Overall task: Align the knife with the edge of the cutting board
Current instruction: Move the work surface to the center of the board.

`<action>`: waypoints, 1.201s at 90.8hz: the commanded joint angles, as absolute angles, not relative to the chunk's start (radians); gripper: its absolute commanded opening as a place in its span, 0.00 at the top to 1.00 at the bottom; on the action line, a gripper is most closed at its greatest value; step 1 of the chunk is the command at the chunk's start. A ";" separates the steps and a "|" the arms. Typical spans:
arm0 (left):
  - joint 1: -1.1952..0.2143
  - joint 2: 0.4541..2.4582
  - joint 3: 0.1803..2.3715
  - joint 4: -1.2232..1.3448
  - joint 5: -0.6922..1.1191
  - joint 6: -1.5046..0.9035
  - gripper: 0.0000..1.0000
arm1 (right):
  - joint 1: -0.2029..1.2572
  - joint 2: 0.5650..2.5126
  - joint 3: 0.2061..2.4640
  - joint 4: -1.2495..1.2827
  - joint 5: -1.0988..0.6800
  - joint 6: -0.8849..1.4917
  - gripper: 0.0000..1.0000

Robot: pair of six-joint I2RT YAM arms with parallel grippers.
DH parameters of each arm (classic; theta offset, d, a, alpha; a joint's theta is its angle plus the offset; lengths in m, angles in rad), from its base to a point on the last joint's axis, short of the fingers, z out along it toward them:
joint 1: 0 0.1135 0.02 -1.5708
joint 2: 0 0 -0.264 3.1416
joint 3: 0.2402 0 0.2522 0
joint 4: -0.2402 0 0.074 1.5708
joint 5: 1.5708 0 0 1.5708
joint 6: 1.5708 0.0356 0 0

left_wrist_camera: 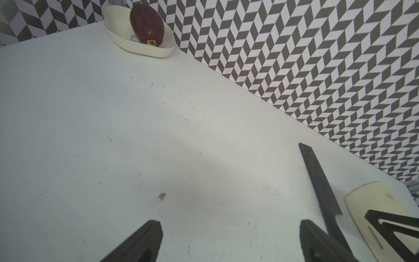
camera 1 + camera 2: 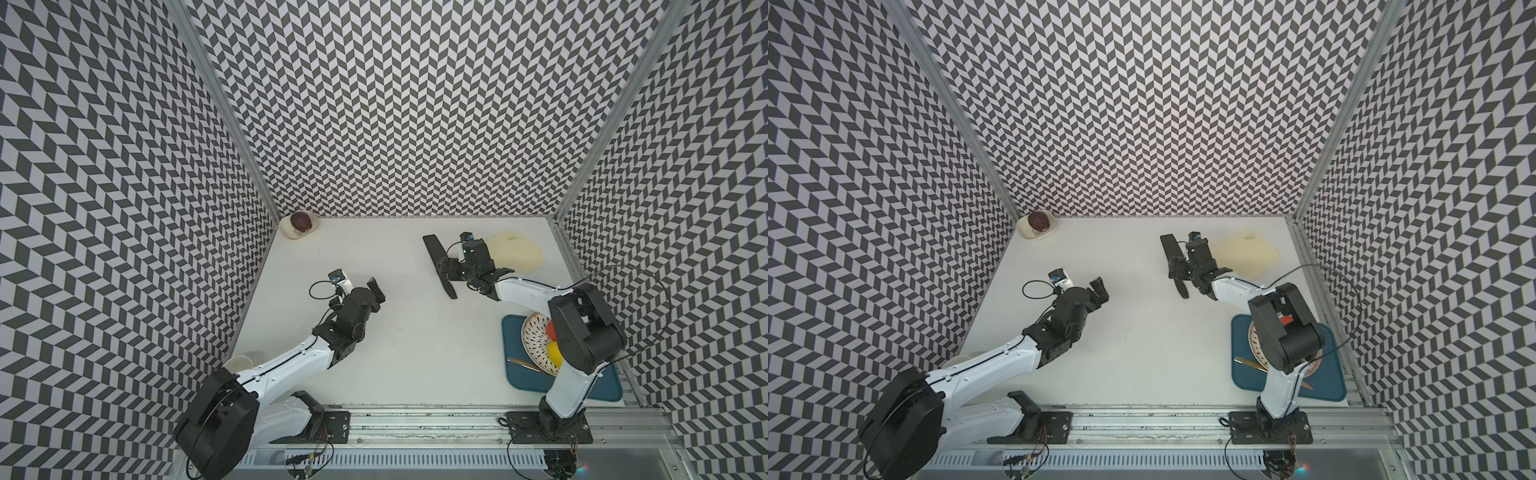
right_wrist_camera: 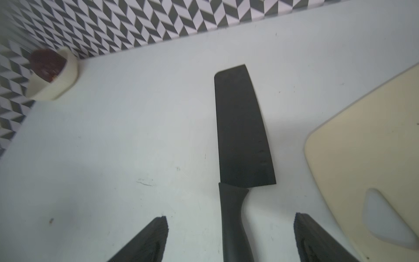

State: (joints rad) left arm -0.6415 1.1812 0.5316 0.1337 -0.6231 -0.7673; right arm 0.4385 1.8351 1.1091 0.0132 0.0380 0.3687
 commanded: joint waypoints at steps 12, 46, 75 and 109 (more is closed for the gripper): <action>-0.686 1.255 0.543 0.193 -0.622 -0.741 0.00 | 0.345 1.932 1.236 -0.111 0.149 0.378 0.09; -0.706 1.335 0.626 0.100 -0.627 -0.739 0.00 | 0.293 2.025 1.271 -0.168 0.064 0.400 0.09; -0.708 1.322 0.630 0.080 -0.644 -0.747 0.00 | 0.385 1.981 1.158 -0.160 0.035 0.427 0.07; -0.710 1.306 0.632 0.064 -0.669 -0.753 0.00 | 0.522 1.916 1.074 -0.137 0.008 0.483 0.06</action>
State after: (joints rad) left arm -0.7010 1.3304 0.6071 0.0837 -0.6441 -0.7536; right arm 0.4770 1.9160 1.1061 -0.0929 0.0738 0.4358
